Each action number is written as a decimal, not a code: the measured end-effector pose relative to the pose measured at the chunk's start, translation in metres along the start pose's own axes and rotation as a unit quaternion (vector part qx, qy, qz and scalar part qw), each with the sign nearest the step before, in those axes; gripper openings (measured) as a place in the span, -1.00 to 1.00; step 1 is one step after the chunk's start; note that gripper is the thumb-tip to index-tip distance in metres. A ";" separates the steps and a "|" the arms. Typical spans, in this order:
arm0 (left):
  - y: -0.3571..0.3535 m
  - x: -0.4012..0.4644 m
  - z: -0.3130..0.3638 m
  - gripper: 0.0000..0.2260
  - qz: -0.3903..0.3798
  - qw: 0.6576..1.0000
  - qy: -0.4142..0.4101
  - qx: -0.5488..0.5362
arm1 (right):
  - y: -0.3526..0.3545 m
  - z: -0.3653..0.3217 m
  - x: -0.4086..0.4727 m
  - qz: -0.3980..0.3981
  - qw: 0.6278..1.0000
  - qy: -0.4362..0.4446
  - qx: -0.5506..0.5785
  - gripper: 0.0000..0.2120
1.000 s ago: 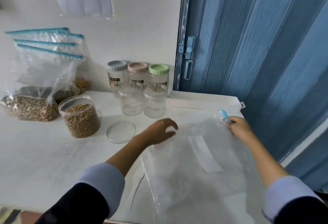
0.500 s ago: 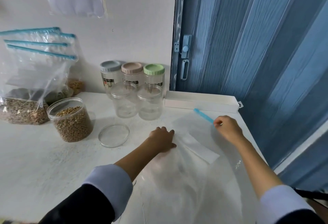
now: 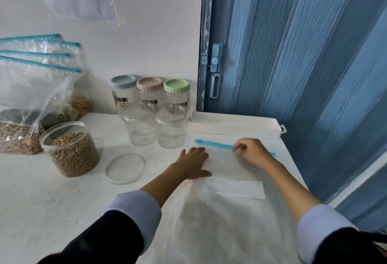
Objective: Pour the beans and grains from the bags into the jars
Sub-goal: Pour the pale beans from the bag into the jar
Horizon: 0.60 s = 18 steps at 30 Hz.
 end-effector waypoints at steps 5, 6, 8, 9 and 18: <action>-0.010 0.010 -0.018 -0.37 -0.033 0.998 0.021 -0.058 | 0.021 0.015 0.032 0.097 0.991 -0.057 -0.071 -0.57; -0.012 0.013 -0.020 -0.36 -0.040 0.997 0.025 -0.064 | 0.019 0.021 0.038 0.079 0.991 -0.074 -0.073 -0.52; -0.016 0.017 -0.023 -0.35 -0.052 0.995 0.034 -0.073 | 0.011 0.034 0.047 0.039 0.990 -0.108 -0.081 -0.49; -0.017 0.020 -0.024 -0.35 -0.058 0.995 0.037 -0.075 | 0.008 0.039 0.050 0.031 0.989 -0.117 -0.090 -0.52; -0.024 0.029 -0.029 -0.32 -0.092 0.993 0.035 -0.064 | 0.037 0.024 0.047 0.306 0.949 -0.073 0.016 -0.82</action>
Point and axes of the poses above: each hand's wrist, its own x-axis towards the middle knuckle, its own y-axis out of the back of the hand, z = x × y, the point moved 6 cm from there along x, towards the middle knuckle, and after that the axes turned 1 degree about -y, right-handed, at the moved point
